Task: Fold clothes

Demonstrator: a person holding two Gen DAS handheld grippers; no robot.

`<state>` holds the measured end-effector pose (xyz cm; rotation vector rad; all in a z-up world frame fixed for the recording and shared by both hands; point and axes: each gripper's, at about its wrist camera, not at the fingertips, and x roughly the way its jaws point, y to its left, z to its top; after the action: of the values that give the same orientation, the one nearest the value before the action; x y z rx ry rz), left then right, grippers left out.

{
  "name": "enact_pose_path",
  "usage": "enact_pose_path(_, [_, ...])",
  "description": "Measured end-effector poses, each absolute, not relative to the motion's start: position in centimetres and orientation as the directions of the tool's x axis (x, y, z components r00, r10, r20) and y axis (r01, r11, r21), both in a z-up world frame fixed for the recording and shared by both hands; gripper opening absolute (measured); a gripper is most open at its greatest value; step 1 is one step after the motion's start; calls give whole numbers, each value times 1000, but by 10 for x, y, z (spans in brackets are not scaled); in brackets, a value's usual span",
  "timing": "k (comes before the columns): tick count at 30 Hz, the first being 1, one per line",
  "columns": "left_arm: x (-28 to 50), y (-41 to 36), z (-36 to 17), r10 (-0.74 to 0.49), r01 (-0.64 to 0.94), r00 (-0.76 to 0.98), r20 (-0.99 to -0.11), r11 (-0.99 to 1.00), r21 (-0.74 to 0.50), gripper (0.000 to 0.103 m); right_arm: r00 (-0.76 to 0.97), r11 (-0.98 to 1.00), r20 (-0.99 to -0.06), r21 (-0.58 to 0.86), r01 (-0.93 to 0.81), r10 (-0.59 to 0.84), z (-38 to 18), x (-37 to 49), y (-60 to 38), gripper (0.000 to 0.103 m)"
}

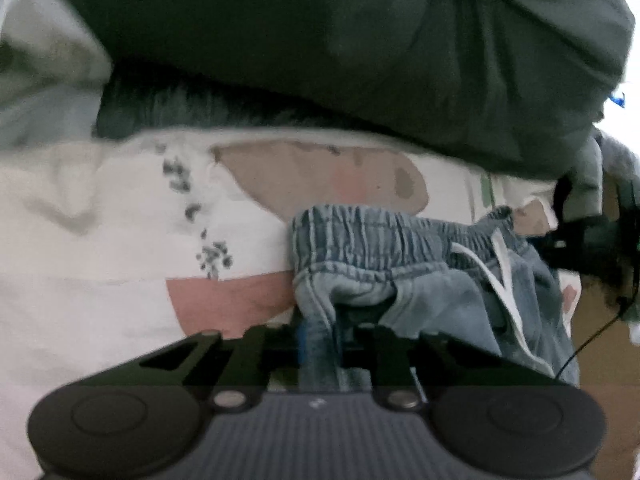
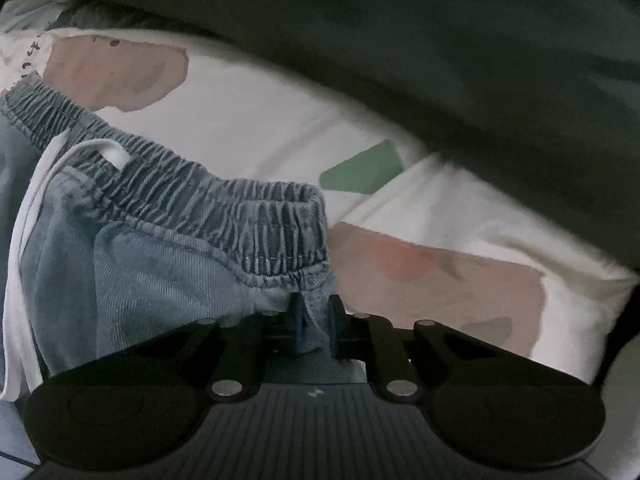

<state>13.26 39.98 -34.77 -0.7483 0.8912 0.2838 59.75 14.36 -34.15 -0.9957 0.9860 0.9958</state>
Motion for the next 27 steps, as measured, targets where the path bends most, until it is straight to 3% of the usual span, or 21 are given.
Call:
enact_pose_path(9, [135, 379, -289, 18, -373, 630, -776, 884, -282, 12, 455, 310, -849, -370, -876, 270, -301, 598, 131, 9])
enact_pose_path(10, [134, 378, -285, 25, -369, 630, -776, 889, -271, 4, 475, 319, -835, -386, -866, 277, -296, 598, 130, 9])
enact_pose_path(11, [134, 379, -281, 32, -365, 630, -776, 894, -260, 4, 495, 328, -821, -401, -855, 284, -292, 597, 129, 9])
enact_pose_path(23, [146, 380, -273, 87, -366, 625, -775, 910, -193, 4, 576, 439, -756, -424, -792, 310, -281, 608, 132, 9])
enact_pose_path(27, [152, 388, -293, 48, -377, 590, -806, 899, -222, 4, 566, 449, -772, -413, -792, 288, -293, 614, 137, 9])
